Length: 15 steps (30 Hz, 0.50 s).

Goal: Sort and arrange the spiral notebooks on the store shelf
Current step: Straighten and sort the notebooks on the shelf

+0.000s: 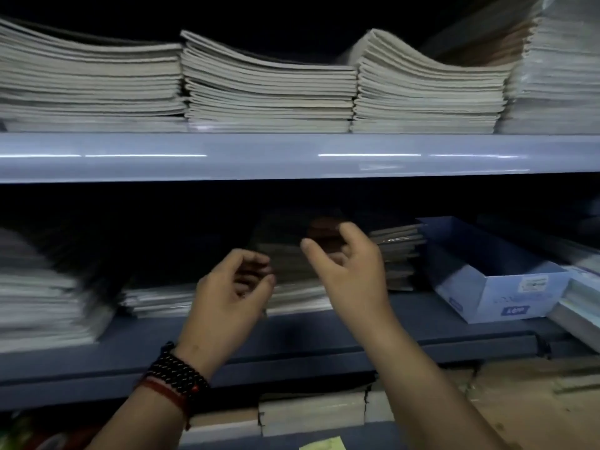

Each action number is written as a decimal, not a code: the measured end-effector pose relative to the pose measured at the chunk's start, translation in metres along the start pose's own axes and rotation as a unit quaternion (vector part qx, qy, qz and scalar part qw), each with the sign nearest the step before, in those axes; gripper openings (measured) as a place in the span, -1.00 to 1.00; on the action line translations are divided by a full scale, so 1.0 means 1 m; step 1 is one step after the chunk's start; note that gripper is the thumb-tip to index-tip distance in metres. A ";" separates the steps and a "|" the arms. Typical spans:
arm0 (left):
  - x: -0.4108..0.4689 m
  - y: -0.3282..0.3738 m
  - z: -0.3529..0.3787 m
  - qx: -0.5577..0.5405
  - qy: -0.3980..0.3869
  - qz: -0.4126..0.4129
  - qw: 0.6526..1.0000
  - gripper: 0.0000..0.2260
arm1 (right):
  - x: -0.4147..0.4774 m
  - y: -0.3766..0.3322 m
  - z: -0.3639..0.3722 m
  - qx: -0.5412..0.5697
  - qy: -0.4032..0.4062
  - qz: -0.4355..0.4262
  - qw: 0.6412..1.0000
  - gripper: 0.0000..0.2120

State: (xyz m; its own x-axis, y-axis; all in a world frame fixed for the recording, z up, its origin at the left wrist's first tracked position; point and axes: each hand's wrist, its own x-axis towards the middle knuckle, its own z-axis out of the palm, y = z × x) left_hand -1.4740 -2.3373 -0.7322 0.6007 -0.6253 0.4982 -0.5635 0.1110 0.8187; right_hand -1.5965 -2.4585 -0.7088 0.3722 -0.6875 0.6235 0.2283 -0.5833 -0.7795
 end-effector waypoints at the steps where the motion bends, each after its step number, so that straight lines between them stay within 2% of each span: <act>1: -0.004 -0.008 -0.015 0.006 0.020 -0.008 1.000 -0.84 | -0.004 0.000 0.013 0.006 -0.030 -0.003 1.000 -0.90; 4: -0.014 -0.029 -0.054 0.024 0.073 -0.038 0.996 -0.84 | -0.019 0.005 0.053 0.000 -0.121 0.015 0.992 -0.82; 8: -0.021 -0.057 -0.101 0.077 0.094 -0.072 0.990 -0.83 | -0.040 0.021 0.100 -0.037 -0.216 0.002 0.976 -0.72; 11: -0.024 -0.079 -0.128 0.111 0.101 -0.119 0.982 -0.81 | -0.047 0.035 0.126 -0.112 -0.268 -0.017 0.957 -0.77; 14: -0.024 -0.098 -0.146 0.201 0.078 -0.158 0.964 -0.76 | -0.050 0.046 0.144 -0.174 -0.283 -0.006 0.943 -0.93; 15: -0.024 -0.103 -0.150 0.237 0.069 -0.161 0.956 -0.76 | -0.049 0.048 0.149 -0.204 -0.286 -0.005 0.936 -0.92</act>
State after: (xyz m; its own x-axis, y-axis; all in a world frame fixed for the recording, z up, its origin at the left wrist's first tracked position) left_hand -1.3452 -2.2181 -0.7855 0.8371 -0.4562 0.3019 -0.5103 -0.4524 0.7314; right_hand -1.4698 -2.3883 -0.7865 0.8192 -0.4050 0.4062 -0.0844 -0.7855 -0.6131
